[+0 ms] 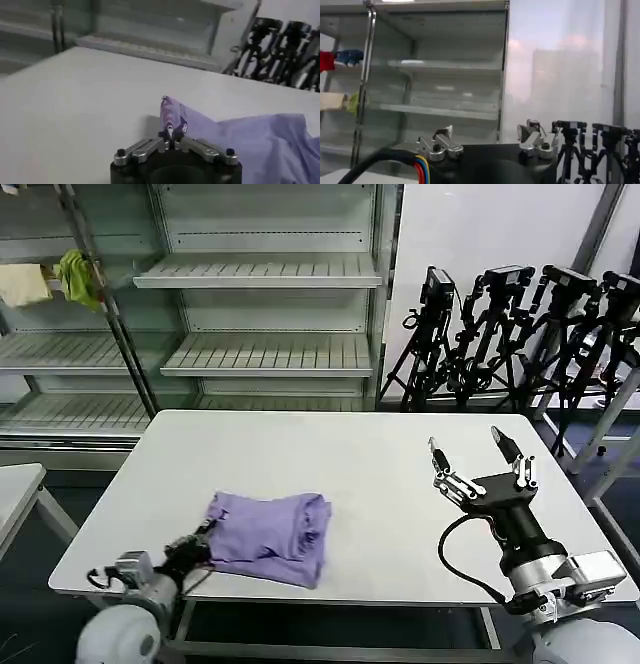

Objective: Fold and organize the clothes.

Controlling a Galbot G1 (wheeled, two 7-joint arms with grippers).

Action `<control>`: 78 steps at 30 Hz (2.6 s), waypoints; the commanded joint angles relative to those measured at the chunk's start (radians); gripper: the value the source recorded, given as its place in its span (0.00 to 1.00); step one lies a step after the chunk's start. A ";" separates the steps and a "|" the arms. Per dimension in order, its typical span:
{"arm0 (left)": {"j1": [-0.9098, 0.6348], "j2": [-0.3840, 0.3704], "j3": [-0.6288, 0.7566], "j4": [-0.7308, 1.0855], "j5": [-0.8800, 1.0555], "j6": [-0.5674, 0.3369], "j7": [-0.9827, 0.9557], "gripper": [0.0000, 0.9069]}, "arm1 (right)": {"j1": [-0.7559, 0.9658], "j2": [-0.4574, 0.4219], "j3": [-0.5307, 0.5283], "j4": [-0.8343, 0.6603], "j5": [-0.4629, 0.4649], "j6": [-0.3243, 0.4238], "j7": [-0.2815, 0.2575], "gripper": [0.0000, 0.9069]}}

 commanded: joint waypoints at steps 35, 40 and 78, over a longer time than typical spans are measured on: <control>-0.231 0.008 0.381 0.075 0.126 -0.017 0.004 0.01 | -0.094 0.055 0.037 0.024 -0.031 0.014 0.005 1.00; -0.293 -0.143 0.466 0.219 0.188 -0.050 0.010 0.01 | -0.143 0.057 0.061 0.037 -0.044 0.015 0.005 1.00; -0.148 -0.116 0.228 -0.229 0.186 -0.125 0.006 1.00 | 0.068 0.119 -0.243 -0.223 0.027 0.004 0.046 1.00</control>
